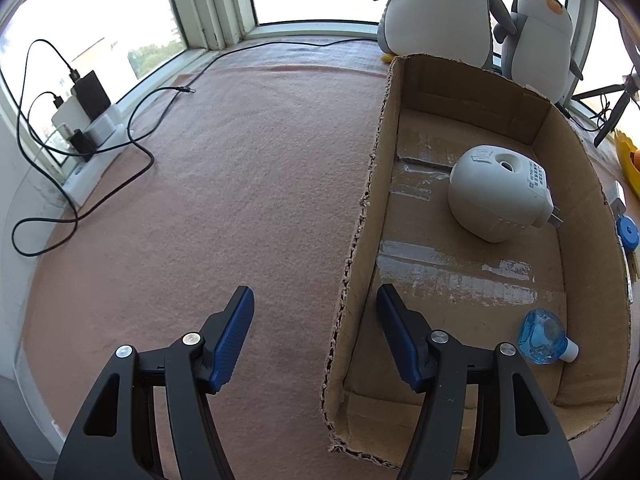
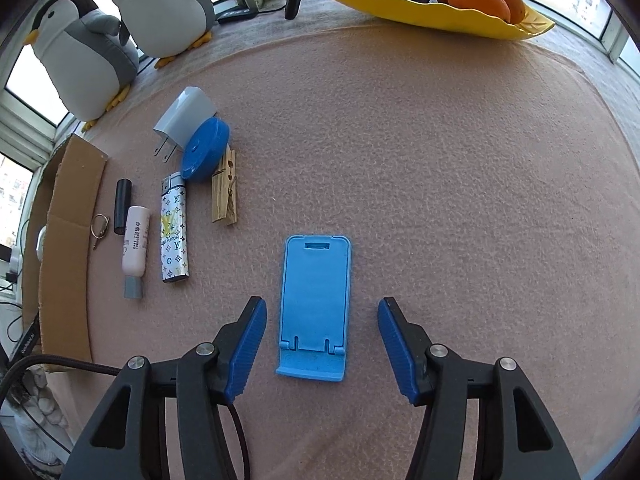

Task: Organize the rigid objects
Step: 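Move the right gripper back to the blue phone stand, then grasp the blue phone stand with the right gripper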

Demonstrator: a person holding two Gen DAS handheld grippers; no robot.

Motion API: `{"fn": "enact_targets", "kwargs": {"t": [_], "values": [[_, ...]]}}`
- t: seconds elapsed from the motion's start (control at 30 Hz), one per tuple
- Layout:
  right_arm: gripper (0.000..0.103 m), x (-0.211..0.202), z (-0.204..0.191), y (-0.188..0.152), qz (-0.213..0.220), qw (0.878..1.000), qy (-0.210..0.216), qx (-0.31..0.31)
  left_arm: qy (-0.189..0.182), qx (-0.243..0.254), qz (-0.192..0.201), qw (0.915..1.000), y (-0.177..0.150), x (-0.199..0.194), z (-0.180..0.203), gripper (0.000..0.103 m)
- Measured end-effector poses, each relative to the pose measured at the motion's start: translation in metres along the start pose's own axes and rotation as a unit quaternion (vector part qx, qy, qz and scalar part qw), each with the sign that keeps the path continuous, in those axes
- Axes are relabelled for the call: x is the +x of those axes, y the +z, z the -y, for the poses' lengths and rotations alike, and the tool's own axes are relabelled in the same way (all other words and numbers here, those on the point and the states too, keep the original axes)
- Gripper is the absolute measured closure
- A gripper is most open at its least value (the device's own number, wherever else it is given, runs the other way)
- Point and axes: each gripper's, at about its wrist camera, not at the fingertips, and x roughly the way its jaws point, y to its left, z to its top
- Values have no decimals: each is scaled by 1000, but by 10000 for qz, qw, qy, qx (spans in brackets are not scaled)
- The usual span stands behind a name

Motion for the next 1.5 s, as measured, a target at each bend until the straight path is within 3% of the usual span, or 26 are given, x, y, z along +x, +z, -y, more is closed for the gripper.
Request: {"fn": "enact_targets", "kwargs": {"t": [0.23,0.4,0.73,1.03,1.27,1.5], "values": [[54,5,-18,-2,-33,9964,-511,-669,-81,-84,9,9999,-1,0,-2,39],[70,3,-13,-3,-56,9964,-453,-716,-137,-166,24,9998,-2,1,-5,39],[70,-5,7,-4,161,9996,85,-205,-139,-168,19,9998,-2,2,-6,39],[71,-7,-2,0,479,9986,-45,-214,-139,-175,14,9997,-1,2,-5,39],[70,-23,-28,7,749,9956,38,-560,-145,-206,4,9997,-2,2,-7,39],[70,-48,-82,13,1074,9868,241,-1190,-118,-165,-9,9998,-2,2,-5,39]]}}
